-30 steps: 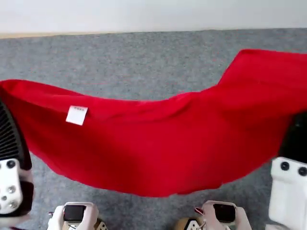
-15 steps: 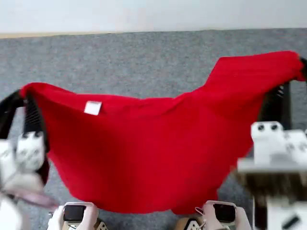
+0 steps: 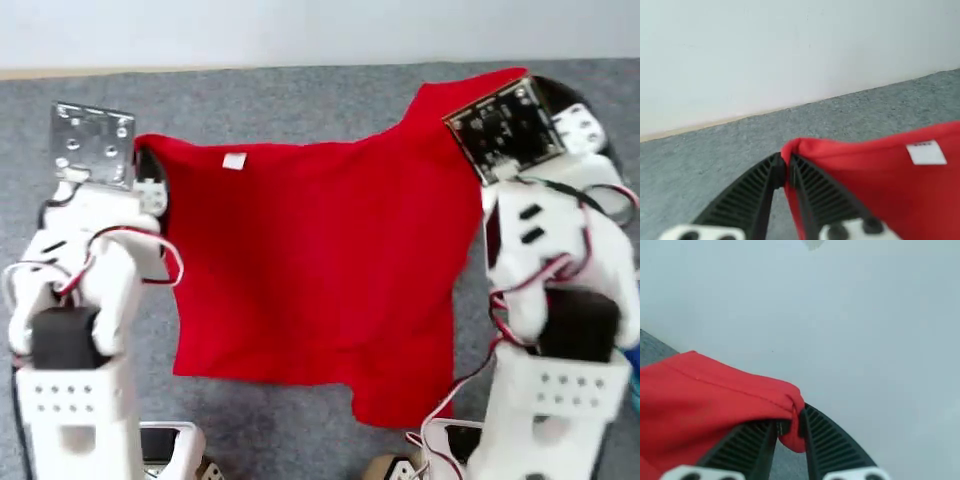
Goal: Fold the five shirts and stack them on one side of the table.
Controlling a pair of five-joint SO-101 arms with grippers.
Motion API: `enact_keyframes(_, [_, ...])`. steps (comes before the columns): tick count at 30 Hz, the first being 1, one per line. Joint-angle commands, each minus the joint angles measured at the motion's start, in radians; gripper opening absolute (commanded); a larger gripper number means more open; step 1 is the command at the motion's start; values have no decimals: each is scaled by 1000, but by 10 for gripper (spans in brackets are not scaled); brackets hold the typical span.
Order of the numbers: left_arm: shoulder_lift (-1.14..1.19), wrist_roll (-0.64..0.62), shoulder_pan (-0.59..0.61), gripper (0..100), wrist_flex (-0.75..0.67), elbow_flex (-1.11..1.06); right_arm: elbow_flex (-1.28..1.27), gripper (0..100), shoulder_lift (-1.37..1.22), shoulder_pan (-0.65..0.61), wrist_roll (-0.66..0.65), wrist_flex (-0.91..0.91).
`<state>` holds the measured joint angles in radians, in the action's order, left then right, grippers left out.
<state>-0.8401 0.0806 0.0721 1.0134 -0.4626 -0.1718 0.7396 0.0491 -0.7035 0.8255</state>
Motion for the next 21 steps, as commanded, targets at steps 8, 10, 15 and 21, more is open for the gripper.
enact_keyframes(8, [216,2,9,3,-362,-94,-304,10,-28,-41,-5,-397])
enact_keyframes(10, [278,2,9,3,-382,-54,-296,10,-70,-41,-5,-433])
enact_keyframes(15, [439,2,11,3,-387,94,-180,10,-217,-45,-5,-458])
enact_keyframes(21, [666,0,23,3,-387,317,46,9,-452,-42,28,-453])
